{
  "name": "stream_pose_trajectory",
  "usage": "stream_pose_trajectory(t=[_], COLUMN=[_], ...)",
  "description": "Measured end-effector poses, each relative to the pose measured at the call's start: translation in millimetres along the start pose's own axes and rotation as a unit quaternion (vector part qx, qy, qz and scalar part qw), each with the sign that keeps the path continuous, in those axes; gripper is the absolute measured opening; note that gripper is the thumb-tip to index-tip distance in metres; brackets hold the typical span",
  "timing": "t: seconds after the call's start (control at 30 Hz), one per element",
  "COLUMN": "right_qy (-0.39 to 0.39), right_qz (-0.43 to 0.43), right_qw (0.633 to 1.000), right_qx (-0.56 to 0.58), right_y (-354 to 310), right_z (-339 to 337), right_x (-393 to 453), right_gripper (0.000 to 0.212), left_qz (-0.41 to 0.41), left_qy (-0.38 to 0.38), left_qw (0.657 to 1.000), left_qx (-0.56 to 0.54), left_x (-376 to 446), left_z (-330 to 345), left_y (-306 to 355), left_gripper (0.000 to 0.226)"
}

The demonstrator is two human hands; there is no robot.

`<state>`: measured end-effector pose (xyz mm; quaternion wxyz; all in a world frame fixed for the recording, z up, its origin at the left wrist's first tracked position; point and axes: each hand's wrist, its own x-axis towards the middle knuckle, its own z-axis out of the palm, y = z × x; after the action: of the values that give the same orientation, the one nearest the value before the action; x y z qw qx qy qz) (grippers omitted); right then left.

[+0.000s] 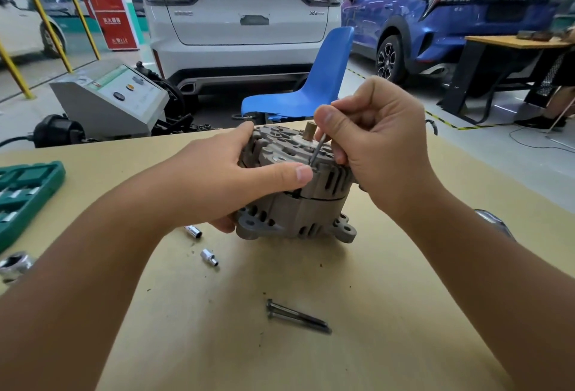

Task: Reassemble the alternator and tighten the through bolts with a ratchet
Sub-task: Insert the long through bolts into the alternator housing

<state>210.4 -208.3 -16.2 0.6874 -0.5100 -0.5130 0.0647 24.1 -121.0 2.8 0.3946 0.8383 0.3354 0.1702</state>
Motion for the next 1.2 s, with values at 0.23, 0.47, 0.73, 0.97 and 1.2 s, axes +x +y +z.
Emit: stream_pose_trajectory(t=[0.23, 0.47, 0.73, 0.97, 1.2], right_qy=[-0.077, -0.024, -0.033, -0.049, -0.016], right_qz=[-0.061, -0.034, -0.002, 0.008, 0.022], right_qw=[0.995, 0.999, 0.999, 0.998, 0.997], right_qx=[-0.017, -0.012, 0.021, 0.039, 0.069], right_y=[-7, -3, -5, -7, -4], right_z=[-10, -2, 0, 1, 2], right_x=[5, 0, 1, 0, -2], right_gripper=[0.015, 0.021, 0.024, 0.021, 0.025], left_qz=[-0.013, -0.039, -0.05, -0.057, -0.062], left_qy=[-0.003, -0.016, -0.013, -0.013, -0.01], left_qw=[1.0, 0.999, 0.998, 0.998, 0.998], left_qx=[-0.019, -0.01, -0.019, -0.027, -0.025], left_x=[1, 5, 7, 7, 6], left_z=[-2, -6, -7, -8, -8], left_y=[0, -6, -8, -10, -8], left_gripper=[0.057, 0.131, 0.135, 0.135, 0.138])
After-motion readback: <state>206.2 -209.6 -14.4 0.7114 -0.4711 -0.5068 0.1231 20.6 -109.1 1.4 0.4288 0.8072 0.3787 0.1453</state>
